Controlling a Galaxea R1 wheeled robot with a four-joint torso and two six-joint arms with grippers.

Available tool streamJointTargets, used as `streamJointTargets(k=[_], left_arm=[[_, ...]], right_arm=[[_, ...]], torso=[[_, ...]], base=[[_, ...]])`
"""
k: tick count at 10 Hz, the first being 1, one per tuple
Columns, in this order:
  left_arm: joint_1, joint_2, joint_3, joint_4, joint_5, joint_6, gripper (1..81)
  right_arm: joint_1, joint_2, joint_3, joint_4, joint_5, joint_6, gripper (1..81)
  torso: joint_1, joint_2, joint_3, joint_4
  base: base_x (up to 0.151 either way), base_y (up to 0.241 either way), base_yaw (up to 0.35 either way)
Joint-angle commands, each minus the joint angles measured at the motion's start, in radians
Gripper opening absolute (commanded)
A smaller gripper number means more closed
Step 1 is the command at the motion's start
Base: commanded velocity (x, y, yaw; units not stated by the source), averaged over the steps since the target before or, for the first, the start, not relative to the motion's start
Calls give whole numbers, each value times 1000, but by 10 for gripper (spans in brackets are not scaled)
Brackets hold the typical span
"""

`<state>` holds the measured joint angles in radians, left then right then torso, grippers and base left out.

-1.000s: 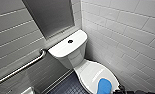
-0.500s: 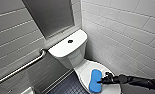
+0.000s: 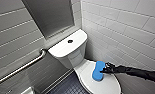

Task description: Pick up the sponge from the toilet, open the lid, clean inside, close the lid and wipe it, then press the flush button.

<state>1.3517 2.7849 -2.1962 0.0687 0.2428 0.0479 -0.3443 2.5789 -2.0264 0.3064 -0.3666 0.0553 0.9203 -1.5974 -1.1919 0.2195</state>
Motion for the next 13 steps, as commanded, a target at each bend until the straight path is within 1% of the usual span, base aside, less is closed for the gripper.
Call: streamJointTargets(k=[1,2,3,4,6,9,11,13], left_arm=[[13,-17,9,2,93,1,811],[14,-16,9,2,95,1,811],[13,-13,9,2,96,1,811],[13,-7,9,2,96,1,811],[13,9,7,25,96,1,811],[13,35,-31,29,98,1,811],[14,36,-34,30,98,1,811],[14,36,-33,31,98,1,811]], right_arm=[[109,32,-119,51,29,138,10],[78,29,-141,48,107,161,10],[75,26,-143,45,112,163,10],[75,8,-114,37,107,152,10],[81,-75,68,5,117,158,10],[116,-129,209,-12,112,158,10],[130,-152,264,-13,112,161,10],[83,-173,261,-1,126,175,10]], torso=[[0,0,0,0],[0,0,0,0],[0,0,0,0],[0,0,0,0],[0,0,0,0],[0,0,0,0],[0,0,0,0],[0,0,0,0]], base=[[0,0,0],[0,0,0],[0,0,0],[0,0,0],[0,0,0],[0,0,0],[0,0,0],[0,0,0]])
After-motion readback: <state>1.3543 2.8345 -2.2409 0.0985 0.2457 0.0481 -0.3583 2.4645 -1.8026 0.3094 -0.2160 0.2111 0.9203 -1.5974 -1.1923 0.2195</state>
